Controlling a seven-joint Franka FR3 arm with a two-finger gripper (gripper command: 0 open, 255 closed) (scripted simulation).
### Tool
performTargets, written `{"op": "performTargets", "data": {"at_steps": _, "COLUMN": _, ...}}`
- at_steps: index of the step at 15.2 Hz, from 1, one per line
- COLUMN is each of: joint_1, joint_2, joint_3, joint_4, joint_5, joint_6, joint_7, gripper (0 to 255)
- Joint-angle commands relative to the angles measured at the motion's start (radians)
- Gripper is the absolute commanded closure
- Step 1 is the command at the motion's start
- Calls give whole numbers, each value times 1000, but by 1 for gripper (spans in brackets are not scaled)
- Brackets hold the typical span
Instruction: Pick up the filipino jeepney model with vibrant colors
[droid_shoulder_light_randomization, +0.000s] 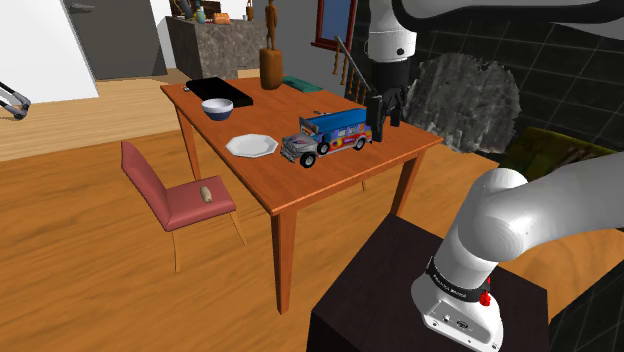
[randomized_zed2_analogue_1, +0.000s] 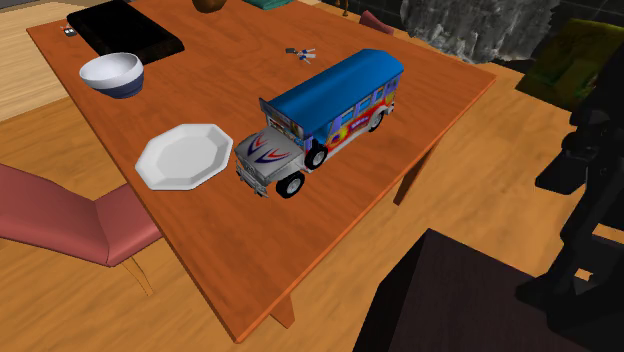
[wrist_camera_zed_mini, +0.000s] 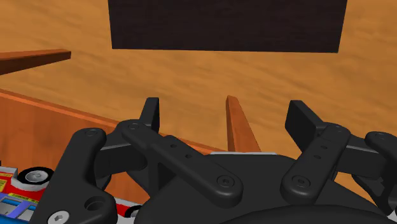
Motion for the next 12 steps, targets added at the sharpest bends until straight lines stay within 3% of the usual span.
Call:
{"op": "performTargets", "data": {"at_steps": 1, "joint_1": 0, "joint_2": 0, "joint_3": 0, "joint_4": 0, "joint_5": 0, "joint_6": 0, "joint_7": 0, "gripper": 0}}
{"op": "performTargets", "data": {"at_steps": 12, "joint_1": -35, "joint_2": 392, "joint_3": -86, "joint_4": 196, "joint_5": -46, "joint_6": 233, "joint_7": -88, "gripper": 0}}
